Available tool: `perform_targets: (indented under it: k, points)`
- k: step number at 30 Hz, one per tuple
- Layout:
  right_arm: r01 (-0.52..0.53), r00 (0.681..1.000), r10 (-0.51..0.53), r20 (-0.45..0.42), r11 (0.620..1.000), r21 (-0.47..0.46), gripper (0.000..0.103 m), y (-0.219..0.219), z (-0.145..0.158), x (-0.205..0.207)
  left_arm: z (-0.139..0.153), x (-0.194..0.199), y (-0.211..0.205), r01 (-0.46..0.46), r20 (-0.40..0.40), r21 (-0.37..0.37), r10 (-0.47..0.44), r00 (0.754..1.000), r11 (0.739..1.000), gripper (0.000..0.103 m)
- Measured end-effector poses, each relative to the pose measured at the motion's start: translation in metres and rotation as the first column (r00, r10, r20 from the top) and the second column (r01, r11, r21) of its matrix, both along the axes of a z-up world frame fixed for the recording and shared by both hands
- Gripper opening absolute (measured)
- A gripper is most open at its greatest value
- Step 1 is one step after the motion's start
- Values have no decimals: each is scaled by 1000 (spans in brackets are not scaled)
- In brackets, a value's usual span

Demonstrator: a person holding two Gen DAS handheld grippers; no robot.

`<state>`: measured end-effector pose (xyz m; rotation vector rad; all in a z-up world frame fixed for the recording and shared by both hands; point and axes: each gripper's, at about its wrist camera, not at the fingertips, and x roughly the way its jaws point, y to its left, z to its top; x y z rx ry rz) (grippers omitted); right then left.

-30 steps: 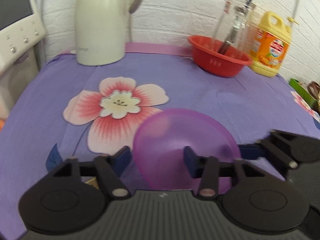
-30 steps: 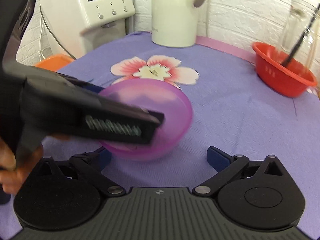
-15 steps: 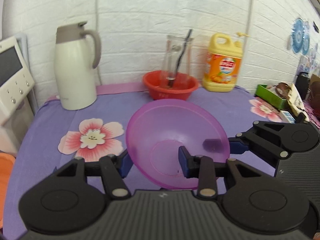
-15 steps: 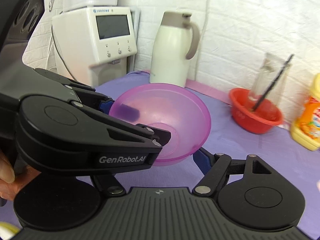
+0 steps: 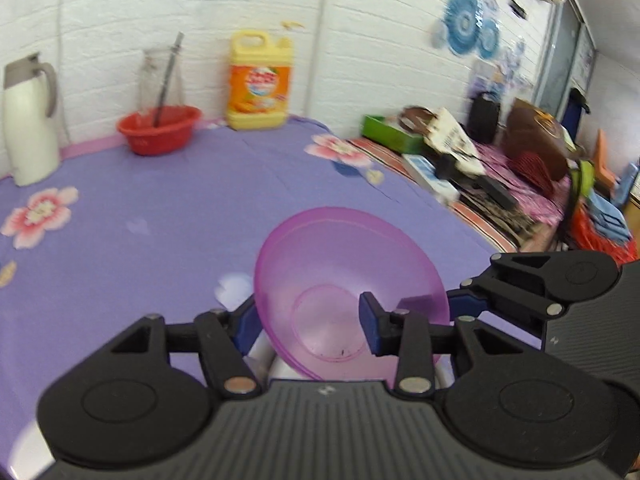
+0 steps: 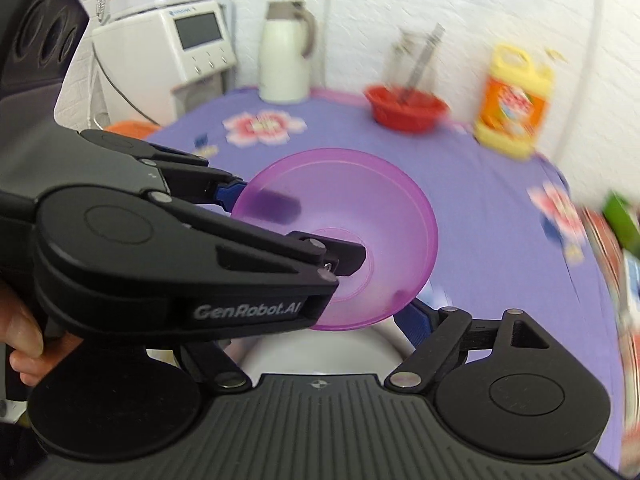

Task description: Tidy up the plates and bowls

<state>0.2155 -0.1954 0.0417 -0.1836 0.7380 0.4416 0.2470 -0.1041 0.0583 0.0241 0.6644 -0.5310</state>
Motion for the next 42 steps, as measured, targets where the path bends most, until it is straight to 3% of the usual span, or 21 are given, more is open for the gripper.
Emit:
perform_targets:
  k: [4, 10, 13, 14, 15, 17, 24, 32, 42]
  points:
    - [19, 999, -19, -41, 1000, 9, 103, -12, -18, -18, -20, -21, -15, 18, -37, 14, -17, 999, 1000, 42]
    - [-4, 999, 5, -49, 1000, 17, 103, -14, -35, -26, -34, -17, -11, -4, -68, 50, 7, 998, 999, 44]
    - [-11, 998, 12, -59, 1000, 16, 103, -20, -38, -28, -35, -15, -5, -17, -45, 58, 20, 999, 998, 57]
    - [-10, 997, 12, -72, 1000, 24, 103, -23, -39, -28, -33, -15, -3, -21, -34, 60, 23, 999, 998, 69]
    - [-9, 997, 11, -76, 1000, 29, 103, -26, -40, -28, -31, -14, 0, -30, -26, 60, 31, 999, 998, 74]
    - [6, 997, -5, -72, 1000, 18, 103, -31, -41, -32, -25, -16, 10, -26, -14, 34, 26, 1000, 999, 75]
    - [97, 991, -83, -104, 986, 135, 103, -61, -47, -52, -18, -15, 40, -68, 6, -16, 68, 998, 998, 76]
    - [193, 981, -183, -61, 938, 286, 103, -76, -43, -34, -35, 6, 46, -102, -80, -29, 99, 992, 994, 76]
    - [283, 959, -266, -98, 925, 253, 103, -70, -73, -3, -51, 24, 26, -77, -107, 15, 78, 991, 997, 76]
